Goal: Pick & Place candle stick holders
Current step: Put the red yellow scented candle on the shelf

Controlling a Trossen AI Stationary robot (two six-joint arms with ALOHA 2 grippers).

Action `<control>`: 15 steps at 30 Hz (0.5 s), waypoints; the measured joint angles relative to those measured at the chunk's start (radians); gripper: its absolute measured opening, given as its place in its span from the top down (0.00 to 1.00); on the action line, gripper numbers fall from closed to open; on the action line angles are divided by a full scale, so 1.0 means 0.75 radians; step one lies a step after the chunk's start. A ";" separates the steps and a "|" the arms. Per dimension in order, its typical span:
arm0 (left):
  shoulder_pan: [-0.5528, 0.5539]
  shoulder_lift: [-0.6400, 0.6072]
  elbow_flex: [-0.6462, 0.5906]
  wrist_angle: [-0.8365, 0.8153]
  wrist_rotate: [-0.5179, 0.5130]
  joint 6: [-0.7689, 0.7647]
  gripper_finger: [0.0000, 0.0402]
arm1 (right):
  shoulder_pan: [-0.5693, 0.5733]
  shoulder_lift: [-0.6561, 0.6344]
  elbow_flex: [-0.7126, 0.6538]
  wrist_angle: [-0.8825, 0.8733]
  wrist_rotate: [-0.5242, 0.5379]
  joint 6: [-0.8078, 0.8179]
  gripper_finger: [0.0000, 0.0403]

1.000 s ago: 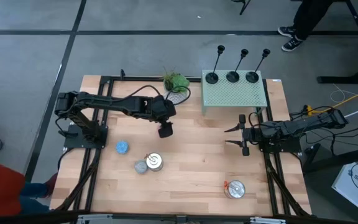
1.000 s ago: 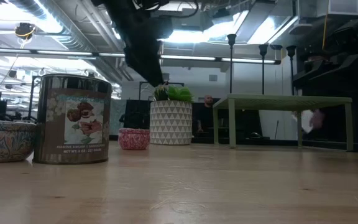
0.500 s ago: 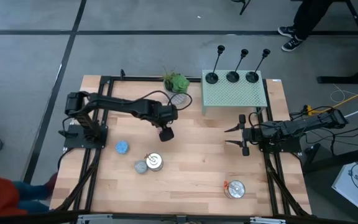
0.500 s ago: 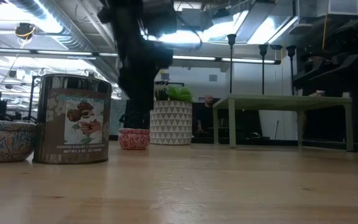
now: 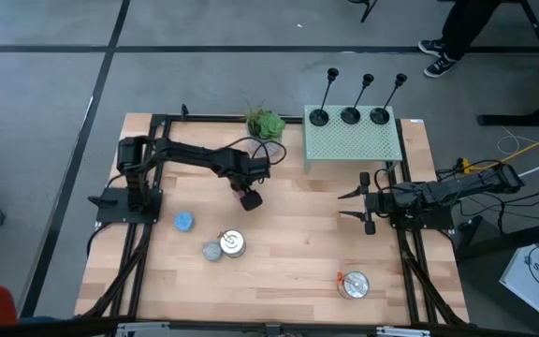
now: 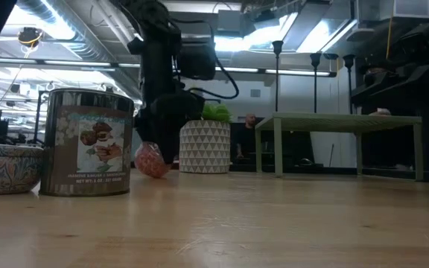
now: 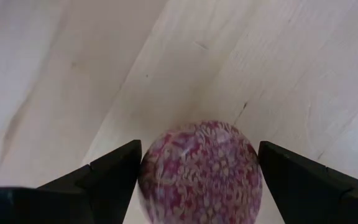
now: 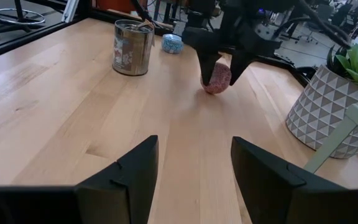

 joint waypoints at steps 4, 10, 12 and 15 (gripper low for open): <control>0.004 0.002 0.000 0.004 0.008 0.037 0.21 | 0.000 0.000 0.000 0.000 0.000 0.000 0.49; 0.008 -0.007 0.034 -0.031 -0.034 0.039 0.21 | 0.001 0.000 0.000 0.000 0.000 0.000 0.49; 0.009 -0.007 0.045 -0.064 -0.059 0.046 0.21 | 0.000 0.000 0.000 0.000 0.000 0.000 0.49; 0.008 -0.008 0.065 -0.090 -0.091 0.046 0.21 | 0.000 0.000 0.000 0.000 0.000 0.000 0.49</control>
